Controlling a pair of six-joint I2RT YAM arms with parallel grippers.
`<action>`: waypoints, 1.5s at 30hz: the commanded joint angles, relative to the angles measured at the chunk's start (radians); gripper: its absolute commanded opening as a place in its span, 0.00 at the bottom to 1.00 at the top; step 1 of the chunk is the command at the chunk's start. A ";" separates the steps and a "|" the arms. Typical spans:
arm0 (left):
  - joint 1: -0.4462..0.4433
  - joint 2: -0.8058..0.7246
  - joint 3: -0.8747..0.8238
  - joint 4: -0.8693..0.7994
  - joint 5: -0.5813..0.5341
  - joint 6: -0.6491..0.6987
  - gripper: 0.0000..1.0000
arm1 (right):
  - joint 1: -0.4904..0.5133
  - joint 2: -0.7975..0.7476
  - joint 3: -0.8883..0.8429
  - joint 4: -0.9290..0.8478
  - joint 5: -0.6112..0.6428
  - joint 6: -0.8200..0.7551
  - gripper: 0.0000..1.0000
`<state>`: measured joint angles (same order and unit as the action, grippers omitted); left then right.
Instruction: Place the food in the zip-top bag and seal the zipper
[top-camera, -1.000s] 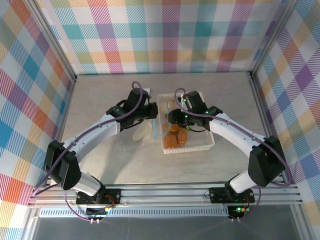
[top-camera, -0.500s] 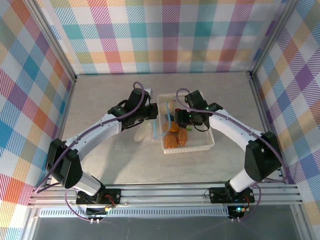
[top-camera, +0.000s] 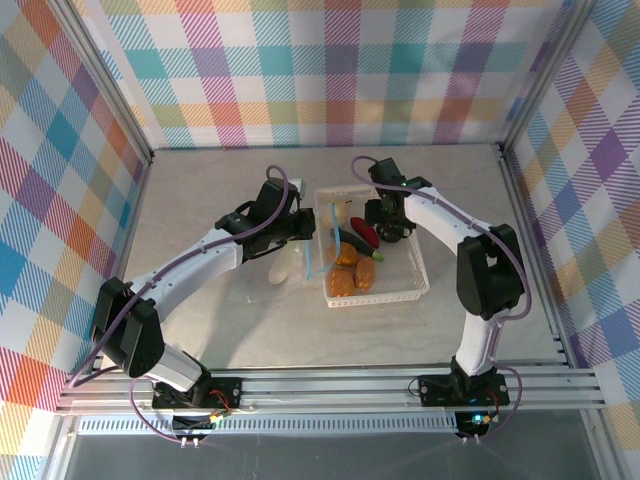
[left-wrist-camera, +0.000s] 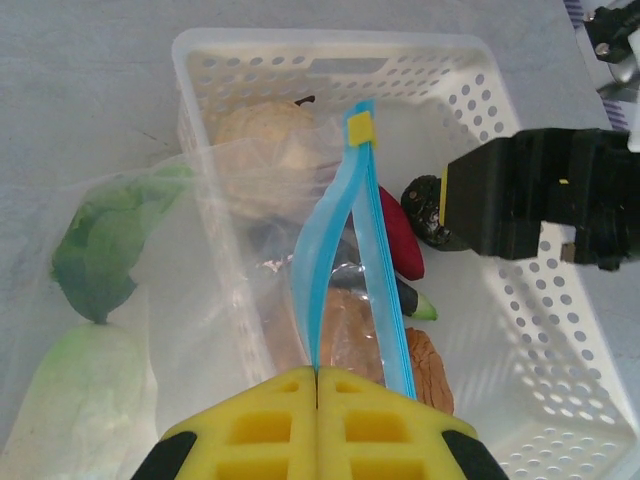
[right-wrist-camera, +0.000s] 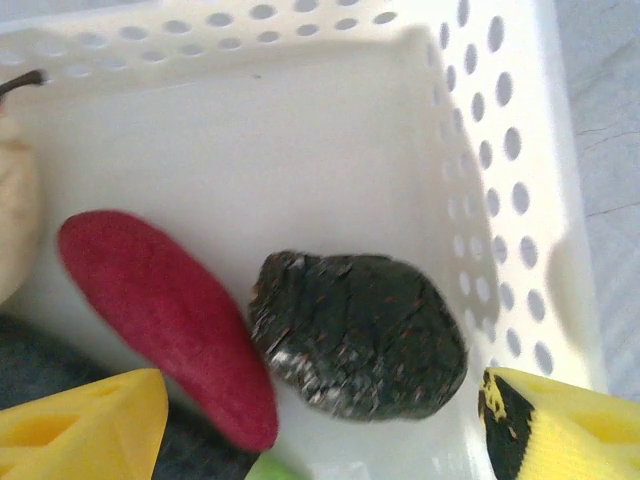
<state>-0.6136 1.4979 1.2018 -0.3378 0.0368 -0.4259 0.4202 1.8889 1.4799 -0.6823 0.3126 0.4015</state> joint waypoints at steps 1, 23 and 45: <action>0.016 -0.036 -0.013 -0.010 0.006 0.017 0.00 | -0.025 0.047 0.036 -0.045 -0.040 -0.020 0.81; 0.029 -0.059 -0.036 -0.001 0.010 0.013 0.00 | -0.031 0.122 0.038 -0.038 -0.203 0.008 0.79; 0.032 -0.061 -0.031 -0.001 0.015 0.014 0.00 | -0.035 0.050 -0.062 -0.010 -0.208 0.011 0.82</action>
<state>-0.5907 1.4681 1.1748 -0.3374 0.0372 -0.4255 0.3855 1.9968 1.4494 -0.6701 0.1143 0.4099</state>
